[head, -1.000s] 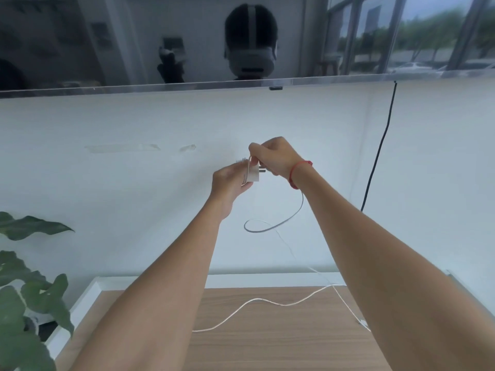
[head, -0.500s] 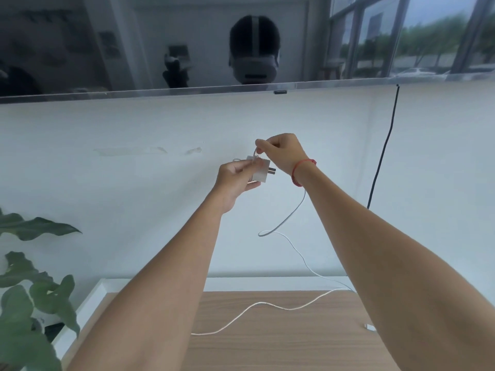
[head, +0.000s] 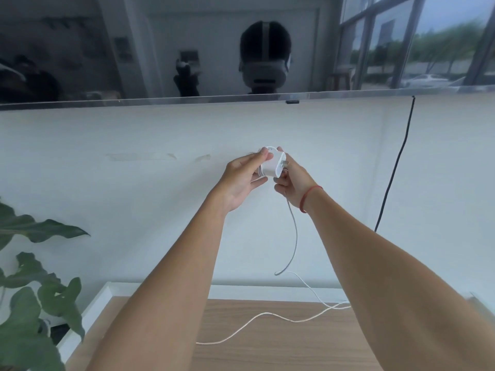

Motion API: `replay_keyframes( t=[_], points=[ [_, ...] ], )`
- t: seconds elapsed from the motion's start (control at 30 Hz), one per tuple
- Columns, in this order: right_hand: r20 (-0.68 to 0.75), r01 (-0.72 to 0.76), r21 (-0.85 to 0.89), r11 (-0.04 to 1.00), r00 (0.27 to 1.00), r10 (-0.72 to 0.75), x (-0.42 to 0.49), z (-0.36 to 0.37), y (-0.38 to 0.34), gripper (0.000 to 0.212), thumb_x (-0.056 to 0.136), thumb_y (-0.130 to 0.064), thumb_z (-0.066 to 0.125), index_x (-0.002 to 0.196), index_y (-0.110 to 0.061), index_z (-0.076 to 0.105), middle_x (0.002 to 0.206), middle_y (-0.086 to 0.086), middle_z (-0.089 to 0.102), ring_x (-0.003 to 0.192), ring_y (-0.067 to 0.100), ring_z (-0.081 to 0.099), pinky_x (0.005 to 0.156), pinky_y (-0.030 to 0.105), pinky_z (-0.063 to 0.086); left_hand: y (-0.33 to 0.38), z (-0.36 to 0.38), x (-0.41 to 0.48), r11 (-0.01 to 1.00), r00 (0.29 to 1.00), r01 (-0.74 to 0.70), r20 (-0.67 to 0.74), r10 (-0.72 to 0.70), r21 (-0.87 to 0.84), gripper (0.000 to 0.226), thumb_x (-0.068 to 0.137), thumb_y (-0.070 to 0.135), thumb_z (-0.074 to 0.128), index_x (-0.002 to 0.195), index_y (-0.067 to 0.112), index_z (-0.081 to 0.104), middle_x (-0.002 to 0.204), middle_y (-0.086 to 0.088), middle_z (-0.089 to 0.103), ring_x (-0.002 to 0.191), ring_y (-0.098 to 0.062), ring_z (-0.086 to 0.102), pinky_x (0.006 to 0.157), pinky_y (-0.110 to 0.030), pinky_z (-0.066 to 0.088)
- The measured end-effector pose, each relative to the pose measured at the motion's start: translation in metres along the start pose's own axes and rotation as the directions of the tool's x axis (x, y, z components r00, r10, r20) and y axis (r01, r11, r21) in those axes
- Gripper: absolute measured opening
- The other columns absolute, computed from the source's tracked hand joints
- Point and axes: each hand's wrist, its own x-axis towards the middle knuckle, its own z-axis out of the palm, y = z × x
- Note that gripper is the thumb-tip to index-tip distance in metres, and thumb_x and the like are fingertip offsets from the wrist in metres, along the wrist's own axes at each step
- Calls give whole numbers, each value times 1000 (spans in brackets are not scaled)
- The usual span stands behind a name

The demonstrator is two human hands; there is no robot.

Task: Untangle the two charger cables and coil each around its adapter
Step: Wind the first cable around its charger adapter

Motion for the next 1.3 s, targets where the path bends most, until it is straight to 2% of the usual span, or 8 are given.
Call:
replay_keyframes(
  t=[0.13, 0.23, 0.47, 0.63, 0.73, 0.83, 1.2, 1.3],
  points=[
    [-128, 26, 66, 997, 992, -17, 4, 11, 12, 25, 95, -18, 43, 73, -27, 50, 58, -6, 29, 39, 9, 20, 36, 18, 22, -2, 2, 3, 999, 1000, 24, 12, -25, 25, 19, 92, 38, 62, 91, 24, 75, 125, -1, 63, 123, -23, 56, 109, -42, 38],
    [-210, 23, -115, 993, 977, -47, 5, 18, 18, 27, 90, -5, 36, 66, -17, 44, 56, -2, 35, 35, 8, 25, 37, 18, 22, -4, 7, 7, 1000, 999, 25, -23, -25, 7, 20, 90, 41, 63, 87, 27, 76, 115, 4, 66, 123, -21, 54, 106, -42, 35],
    [-77, -20, -498, 867, 997, -21, -3, 36, 21, 34, 93, -19, 34, 64, -12, 49, 56, 0, 41, 44, 14, 30, 43, 21, 22, -5, 8, 19, 997, 945, -68, -321, 57, -23, 20, 81, 38, 74, 88, 20, 78, 87, -8, 58, 74, -24, 54, 57, -34, 42],
    [61, 117, -661, 742, 993, -103, -15, 35, 1, 36, 92, -27, 40, 62, -12, 54, 54, -4, 46, 44, 12, 36, 46, 21, 27, -10, -3, 20, 990, 904, -140, -411, 116, -28, 25, 87, 26, 71, 101, 6, 74, 72, -9, 60, 55, -24, 48, 62, -34, 52],
    [63, 170, -649, 742, 983, -170, -19, 34, -11, 39, 91, -28, 39, 58, -11, 51, 53, -2, 43, 46, 14, 34, 49, 24, 27, -13, -7, 19, 983, 914, -169, -361, 183, 70, 21, 89, 23, 69, 98, 4, 74, 79, -7, 69, 68, -20, 64, 77, -31, 59],
    [65, 226, -629, 744, 969, -240, -21, 35, -26, 37, 87, -26, 44, 53, -12, 48, 49, -3, 40, 44, 14, 31, 48, 24, 27, -17, -11, 17, 978, 922, -173, -329, 203, 119, 18, 91, 20, 66, 97, 4, 73, 84, -2, 70, 82, -16, 67, 78, -24, 59],
    [55, 235, -597, 767, 966, -253, -24, 31, -51, 39, 84, -22, 45, 46, -15, 48, 40, -10, 42, 45, 14, 31, 45, 22, 25, -14, 1, 8, 992, 973, -56, -229, 29, -110, 29, 85, 27, 70, 99, 1, 72, 110, -16, 67, 106, -25, 66, 80, -34, 60],
    [38, 229, -593, 772, 966, -257, -24, 29, -53, 37, 82, -23, 47, 46, -16, 51, 44, -7, 41, 46, 14, 31, 44, 21, 25, -12, 3, 4, 997, 986, -65, -158, 56, -49, 35, 81, 31, 76, 102, 4, 73, 117, -15, 66, 106, -21, 66, 80, -29, 59]
  ],
)
